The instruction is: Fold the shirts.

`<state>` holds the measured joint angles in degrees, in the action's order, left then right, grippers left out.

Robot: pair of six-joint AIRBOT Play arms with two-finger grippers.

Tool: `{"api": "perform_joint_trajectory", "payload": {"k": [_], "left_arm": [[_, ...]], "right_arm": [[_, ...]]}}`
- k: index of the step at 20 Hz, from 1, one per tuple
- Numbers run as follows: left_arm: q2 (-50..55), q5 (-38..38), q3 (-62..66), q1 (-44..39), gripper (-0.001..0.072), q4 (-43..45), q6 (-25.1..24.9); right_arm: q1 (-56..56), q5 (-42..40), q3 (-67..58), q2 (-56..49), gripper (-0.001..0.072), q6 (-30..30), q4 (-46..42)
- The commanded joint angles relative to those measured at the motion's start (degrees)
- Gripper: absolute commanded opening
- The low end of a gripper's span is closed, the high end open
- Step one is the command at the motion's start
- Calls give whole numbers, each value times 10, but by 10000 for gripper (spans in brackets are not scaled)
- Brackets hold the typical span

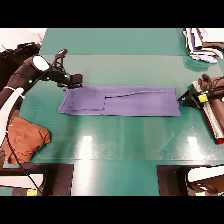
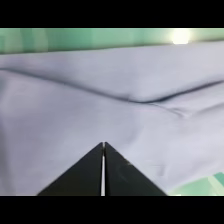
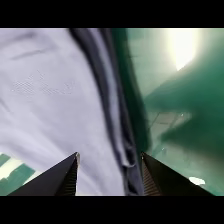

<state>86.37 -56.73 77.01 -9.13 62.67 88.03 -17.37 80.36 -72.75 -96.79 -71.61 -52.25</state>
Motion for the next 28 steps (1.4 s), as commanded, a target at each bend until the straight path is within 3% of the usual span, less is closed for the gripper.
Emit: {"api": "perform_joint_trajectory", "payload": {"k": [1,3,4,6,7,11,14,20,28], "left_arm": [[9,40,1,-49,27,-16,0],[23,73,1,-77,27,-18,2],[34,84,2,-89,27,-21,5],[59,96,9,-106,27,-51,5],[73,98,17,-115,27,-62,4],[135,92,83,-153,27,-69,5],[178,88,140,-183,26,-73,5],[240,95,194,-220,26,-99,4],[250,112,195,-230,27,-119,-7]], "right_arm": [[21,-43,44,0,450,17,3],[48,-53,46,0,428,17,2],[59,-59,46,0,347,17,3],[77,-69,45,3,64,18,3],[81,-70,45,10,16,27,4],[76,-79,37,92,15,33,60],[89,-36,-38,141,14,33,108],[193,-14,-202,165,14,0,107],[321,-56,-268,164,14,-4,107]]}}
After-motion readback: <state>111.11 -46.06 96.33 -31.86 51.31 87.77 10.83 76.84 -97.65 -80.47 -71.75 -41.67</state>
